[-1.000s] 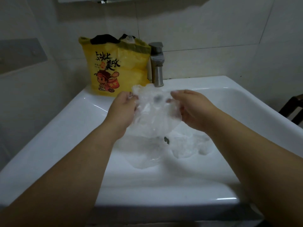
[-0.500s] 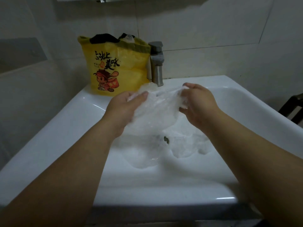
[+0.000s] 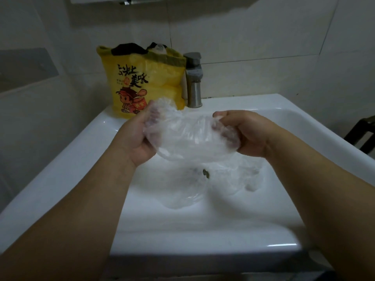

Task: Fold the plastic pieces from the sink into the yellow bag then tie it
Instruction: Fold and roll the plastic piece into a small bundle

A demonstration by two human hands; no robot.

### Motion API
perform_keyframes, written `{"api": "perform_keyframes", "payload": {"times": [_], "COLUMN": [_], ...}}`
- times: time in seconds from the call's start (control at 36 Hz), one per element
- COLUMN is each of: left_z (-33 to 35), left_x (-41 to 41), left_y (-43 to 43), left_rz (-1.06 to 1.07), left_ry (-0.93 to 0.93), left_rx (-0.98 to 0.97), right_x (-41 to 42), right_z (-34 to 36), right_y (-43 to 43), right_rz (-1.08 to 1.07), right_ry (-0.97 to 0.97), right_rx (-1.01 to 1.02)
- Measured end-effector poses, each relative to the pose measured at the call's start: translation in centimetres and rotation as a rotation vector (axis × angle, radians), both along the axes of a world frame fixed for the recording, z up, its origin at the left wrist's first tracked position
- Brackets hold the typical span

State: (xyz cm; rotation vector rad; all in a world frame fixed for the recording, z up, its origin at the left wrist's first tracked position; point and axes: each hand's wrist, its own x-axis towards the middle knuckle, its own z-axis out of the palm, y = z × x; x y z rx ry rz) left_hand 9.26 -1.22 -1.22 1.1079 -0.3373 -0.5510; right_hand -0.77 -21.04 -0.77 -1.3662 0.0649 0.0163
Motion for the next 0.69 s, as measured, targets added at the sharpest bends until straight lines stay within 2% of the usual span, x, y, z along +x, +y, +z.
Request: {"api": "perform_keyframes", "payload": {"times": [0.06, 0.14, 0.25, 0.33, 0.39, 0.42, 0.44, 0.47, 0.56, 0.58, 0.64, 0.69], "left_z": [0.2, 0.2, -0.5, -1.5, -2.6, -3.0, -3.0, -2.5, -0.3, -0.2, -0.3, -0.6], "left_x": [-0.4, -0.4, -0.3, -0.6, -0.3, -0.1, -0.1, -0.5, -2.4, -2.9, -3.7, -4.1], "left_y": [0.0, 0.0, -0.5, -0.9, -0.7, -0.7, -0.8, -1.0, -2.0, -2.3, -2.5, -2.5], "left_rz": [-0.027, -0.012, -0.04, 0.08, 0.168, 0.233, 0.28, 0.317, 0.218, 0.125, -0.068, -0.183], "left_ry": [0.012, 0.021, 0.001, -0.158, -0.471, -0.617, -0.718, -0.757, -0.574, -0.57, -0.639, -0.627], "left_rx": [-0.016, -0.017, 0.174, 0.56, 0.997, 1.131, 1.137, 1.03, 0.503, 0.455, 0.512, 0.576], "right_x": [0.2, 0.4, 0.1, 0.0, 0.0, -0.2, -0.3, -0.4, -0.6, -0.5, -0.4, -0.2], "right_z": [-0.1, 0.1, 0.6, 0.7, 0.7, 0.7, 0.8, 0.8, 0.8, 0.8, 0.9, 0.8], "right_y": [0.1, 0.0, 0.1, 0.3, 0.4, 0.5, 0.6, 0.8, 1.3, 1.5, 1.7, 1.6], "right_rz": [-0.045, -0.122, -0.126, -0.179, -0.203, -0.198, -0.18, -0.154, -0.059, -0.023, 0.008, -0.009], "right_ry": [-0.026, -0.143, -0.215, -0.182, -0.172, -0.179, -0.187, -0.191, -0.168, -0.162, -0.143, -0.118], "right_rx": [0.042, 0.268, 0.489, 0.442, 0.307, 0.239, 0.175, 0.121, 0.025, -0.006, -0.041, -0.055]}}
